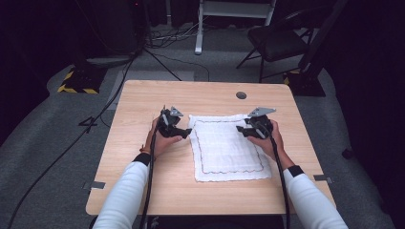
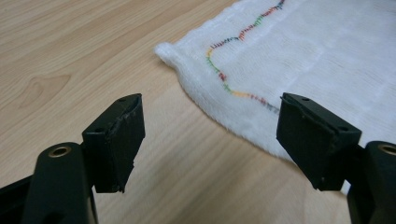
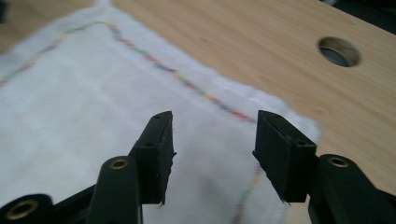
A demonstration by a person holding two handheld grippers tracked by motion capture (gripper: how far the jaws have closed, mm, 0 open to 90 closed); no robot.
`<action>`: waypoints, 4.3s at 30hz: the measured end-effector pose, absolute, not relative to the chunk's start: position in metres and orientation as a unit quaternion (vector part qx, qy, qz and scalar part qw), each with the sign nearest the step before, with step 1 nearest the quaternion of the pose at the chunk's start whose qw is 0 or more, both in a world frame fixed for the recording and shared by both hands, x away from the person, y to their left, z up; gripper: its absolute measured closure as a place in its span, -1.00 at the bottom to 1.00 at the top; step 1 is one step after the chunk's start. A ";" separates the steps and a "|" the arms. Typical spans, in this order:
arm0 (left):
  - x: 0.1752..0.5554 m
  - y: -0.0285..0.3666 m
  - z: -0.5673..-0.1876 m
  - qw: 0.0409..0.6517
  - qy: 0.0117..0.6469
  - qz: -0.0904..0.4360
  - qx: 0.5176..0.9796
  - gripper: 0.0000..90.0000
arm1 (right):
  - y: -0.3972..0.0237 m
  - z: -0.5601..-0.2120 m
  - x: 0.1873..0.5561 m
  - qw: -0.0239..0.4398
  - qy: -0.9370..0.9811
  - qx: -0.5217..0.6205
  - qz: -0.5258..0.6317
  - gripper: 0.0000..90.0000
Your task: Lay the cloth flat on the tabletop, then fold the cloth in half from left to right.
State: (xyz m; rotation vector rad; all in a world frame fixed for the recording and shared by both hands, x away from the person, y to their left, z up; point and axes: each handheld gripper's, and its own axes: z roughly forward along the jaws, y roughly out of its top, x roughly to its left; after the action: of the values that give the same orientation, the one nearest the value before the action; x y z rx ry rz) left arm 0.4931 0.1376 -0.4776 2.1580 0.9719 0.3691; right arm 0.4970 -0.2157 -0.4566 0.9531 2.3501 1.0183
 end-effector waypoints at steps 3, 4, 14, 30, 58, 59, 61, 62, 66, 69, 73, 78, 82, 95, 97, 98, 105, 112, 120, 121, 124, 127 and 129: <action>0.484 0.141 -0.476 0.366 0.373 0.148 0.840 -0.48 | -0.202 -0.451 0.466 0.181 0.853 0.297 0.390 0.05; 0.482 0.142 -0.477 0.367 0.373 0.149 0.839 -0.48 | -0.195 -0.451 0.456 0.175 0.858 0.280 0.393 0.05; 0.470 0.130 -0.480 0.362 0.362 0.162 0.844 -0.48 | -0.109 -0.467 0.372 0.082 0.908 0.122 0.393 0.10; 0.475 0.143 -0.485 0.360 0.393 0.183 0.826 -0.52 | -0.087 -0.492 0.368 0.078 0.921 0.120 0.363 0.68; 0.539 0.106 -0.499 0.352 0.417 0.149 0.825 -0.16 | -0.089 -0.490 0.352 0.089 0.928 0.094 0.350 0.90; 0.539 0.106 -0.498 0.352 0.410 0.147 0.828 0.06 | -0.089 -0.490 0.351 0.091 0.927 0.095 0.350 0.90; 0.540 0.108 -0.497 0.362 0.404 0.125 0.831 0.35 | -0.091 -0.490 0.350 0.094 0.927 0.096 0.350 0.90; 0.541 0.109 -0.497 0.364 0.404 0.120 0.831 0.48 | -0.092 -0.490 0.350 0.097 0.926 0.100 0.351 0.90; 0.542 0.112 -0.497 0.370 0.401 0.099 0.832 0.81 | -0.096 -0.490 0.350 0.101 0.924 0.108 0.353 0.90; 0.541 0.110 -0.496 0.365 0.397 0.103 0.836 0.87 | -0.098 -0.490 0.350 0.102 0.922 0.113 0.355 0.90; 0.543 0.109 -0.493 0.356 0.391 0.109 0.842 0.90 | -0.097 -0.490 0.350 0.106 0.922 0.108 0.357 0.91; 0.542 0.115 -0.491 0.356 0.396 0.112 0.839 0.90 | -0.098 -0.488 0.351 0.110 0.918 0.111 0.366 0.91; 0.539 0.118 -0.486 0.353 0.397 0.119 0.839 0.90 | -0.096 -0.482 0.349 0.118 0.914 0.108 0.374 0.91; 0.534 0.136 -0.464 0.353 0.399 0.147 0.833 0.91 | -0.080 -0.470 0.348 0.120 0.903 0.102 0.400 0.92; 0.534 0.141 -0.460 0.352 0.399 0.150 0.833 0.91 | -0.077 -0.469 0.347 0.124 0.902 0.102 0.401 0.92; 0.534 0.144 -0.458 0.352 0.400 0.151 0.832 0.91 | -0.075 -0.468 0.347 0.126 0.901 0.100 0.402 0.92; 0.534 0.162 -0.446 0.352 0.409 0.166 0.825 0.91 | -0.055 -0.461 0.351 0.127 0.896 0.102 0.413 0.92; 0.532 0.167 -0.442 0.373 0.413 0.164 0.814 0.91 | -0.054 -0.454 0.350 0.134 0.896 0.099 0.412 0.92; 0.534 0.138 -0.432 0.394 0.395 0.170 0.812 0.91 | -0.087 -0.439 0.348 0.152 0.886 0.117 0.422 0.92; 0.535 0.132 -0.431 0.395 0.390 0.169 0.814 0.91 | -0.092 -0.437 0.348 0.152 0.885 0.122 0.423 0.92; 0.537 0.112 -0.429 0.400 0.380 0.166 0.817 0.91 | -0.110 -0.436 0.347 0.158 0.882 0.135 0.423 0.92; 0.541 0.096 -0.428 0.398 0.372 0.165 0.823 0.91 | -0.126 -0.437 0.346 0.167 0.881 0.143 0.418 0.92; 0.544 0.089 -0.428 0.397 0.375 0.165 0.821 0.91 | -0.135 -0.437 0.346 0.169 0.880 0.152 0.416 0.92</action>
State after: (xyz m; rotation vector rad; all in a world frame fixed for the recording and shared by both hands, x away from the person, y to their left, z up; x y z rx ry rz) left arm 0.5436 0.0885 -0.4284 2.0807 0.9506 0.4178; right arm 0.3463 -0.1346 -0.4368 0.4309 2.5028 1.1829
